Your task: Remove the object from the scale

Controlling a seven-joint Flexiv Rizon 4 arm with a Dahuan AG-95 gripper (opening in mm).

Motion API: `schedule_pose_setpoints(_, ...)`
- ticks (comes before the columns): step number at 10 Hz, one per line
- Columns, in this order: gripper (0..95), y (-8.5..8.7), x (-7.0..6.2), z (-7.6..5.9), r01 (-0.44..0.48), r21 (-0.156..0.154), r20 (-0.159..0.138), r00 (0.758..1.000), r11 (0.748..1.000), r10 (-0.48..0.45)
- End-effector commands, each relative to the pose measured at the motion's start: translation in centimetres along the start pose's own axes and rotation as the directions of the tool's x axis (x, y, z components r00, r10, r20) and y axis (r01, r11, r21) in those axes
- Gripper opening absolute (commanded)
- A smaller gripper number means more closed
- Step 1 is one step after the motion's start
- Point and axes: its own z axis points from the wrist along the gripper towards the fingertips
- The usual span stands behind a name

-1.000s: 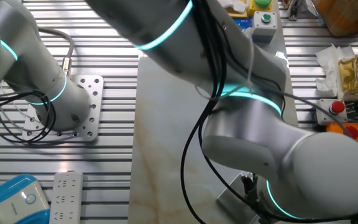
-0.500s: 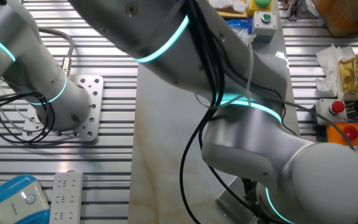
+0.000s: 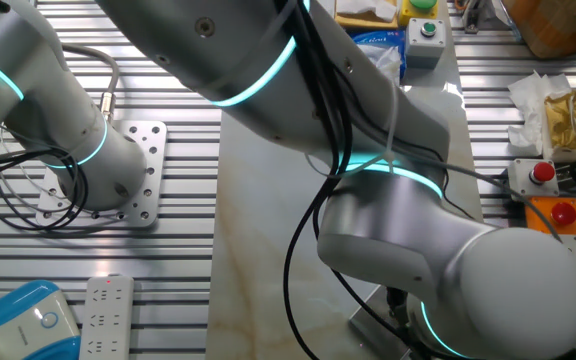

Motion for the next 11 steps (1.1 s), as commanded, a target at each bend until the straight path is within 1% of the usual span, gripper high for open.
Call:
schedule_pose_setpoints(1, 38.0, 0.07, -0.06, 0.01, 0.001, 0.005, -0.001, 1.000, 1.000, -0.001)
schedule_pose_setpoints(11, 38.0, 0.11, -0.24, -0.02, -0.002, 0.003, 0.000, 1.000, 1.000, 0.002)
